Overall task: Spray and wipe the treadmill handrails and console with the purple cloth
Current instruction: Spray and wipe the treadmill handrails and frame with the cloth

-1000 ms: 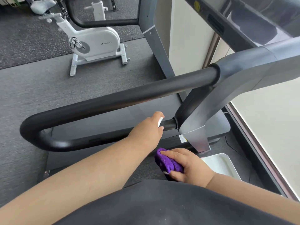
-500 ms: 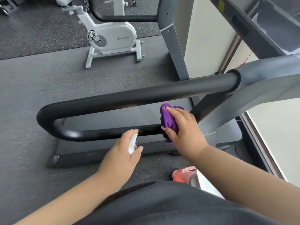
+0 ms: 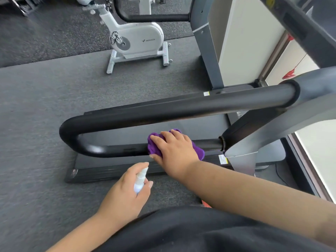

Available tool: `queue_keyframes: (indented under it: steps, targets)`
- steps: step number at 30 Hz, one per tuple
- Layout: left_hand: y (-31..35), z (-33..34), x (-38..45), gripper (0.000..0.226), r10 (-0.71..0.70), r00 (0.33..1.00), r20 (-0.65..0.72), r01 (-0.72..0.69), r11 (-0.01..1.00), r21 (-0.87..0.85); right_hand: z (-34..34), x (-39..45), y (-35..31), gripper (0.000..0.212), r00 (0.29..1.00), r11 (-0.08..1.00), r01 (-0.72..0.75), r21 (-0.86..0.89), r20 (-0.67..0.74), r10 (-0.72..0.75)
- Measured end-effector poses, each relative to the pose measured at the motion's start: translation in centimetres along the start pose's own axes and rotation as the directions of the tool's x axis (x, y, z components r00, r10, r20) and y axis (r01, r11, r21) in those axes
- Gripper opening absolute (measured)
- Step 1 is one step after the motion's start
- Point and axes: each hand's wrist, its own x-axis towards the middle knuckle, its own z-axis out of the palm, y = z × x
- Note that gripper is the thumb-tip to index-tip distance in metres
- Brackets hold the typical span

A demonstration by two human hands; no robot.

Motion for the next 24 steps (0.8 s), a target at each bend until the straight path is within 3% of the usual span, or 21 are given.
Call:
queue_keyframes:
  steps: [4,9,13,20,24]
  targets:
    - [0.1,0.0,0.6,0.056,0.007,1.000,0.006,-0.007,1.000,-0.009,-1.0,-0.7,3.1,0.065,0.998,1.000,0.003,-0.022,0.070,-0.002]
    - [-0.7,0.2,0.7,0.059,-0.002,1.000,0.009,0.002,0.999,-0.043,-1.7,-3.8,8.1,0.059,0.991,0.992,-0.128,-0.005,-0.029,0.128]
    - [-1.6,-0.2,0.3,0.057,-0.003,1.000,-0.008,0.002,0.998,-0.070,-1.6,-2.7,6.9,0.054,0.982,0.980,-0.187,0.070,-0.029,0.189]
    - [-1.3,0.3,1.0,0.054,0.056,0.998,-0.036,-0.058,0.996,-0.064,0.0,-0.1,-0.4,0.055,0.998,0.996,-0.010,0.086,-0.064,0.015]
    - [-1.7,-0.1,1.5,0.056,0.119,0.992,-0.031,-0.121,0.991,-0.064,-0.1,-1.0,1.8,0.080,0.991,0.994,0.112,-0.011,-0.070,-0.113]
